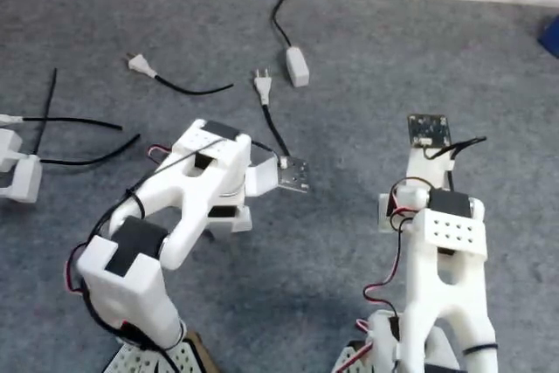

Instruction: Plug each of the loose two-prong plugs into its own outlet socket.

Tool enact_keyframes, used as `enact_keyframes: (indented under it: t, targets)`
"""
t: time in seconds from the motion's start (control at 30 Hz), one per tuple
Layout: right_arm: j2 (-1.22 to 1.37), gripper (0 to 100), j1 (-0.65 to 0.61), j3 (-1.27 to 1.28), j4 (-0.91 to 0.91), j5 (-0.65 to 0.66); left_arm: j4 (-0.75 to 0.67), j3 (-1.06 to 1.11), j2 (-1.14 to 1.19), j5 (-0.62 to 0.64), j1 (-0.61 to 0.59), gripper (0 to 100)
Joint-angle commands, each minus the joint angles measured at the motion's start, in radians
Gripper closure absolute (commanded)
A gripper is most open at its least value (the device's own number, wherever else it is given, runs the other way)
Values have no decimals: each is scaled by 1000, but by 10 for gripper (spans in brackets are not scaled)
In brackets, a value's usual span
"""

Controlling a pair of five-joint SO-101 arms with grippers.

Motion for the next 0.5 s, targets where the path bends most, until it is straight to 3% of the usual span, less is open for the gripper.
enact_keyframes:
  t: [0.0,0.2,0.47]
  targets:
    - [-10,523,-7,-7,-19,14,-28,-44,5,8,-18,979]
    - [-10,523,-7,-7,-19,14,-118,-179,16,55,-87,993]
    - [-10,523,-7,-7,-19,14,-132,-173,16,110,-88,973]
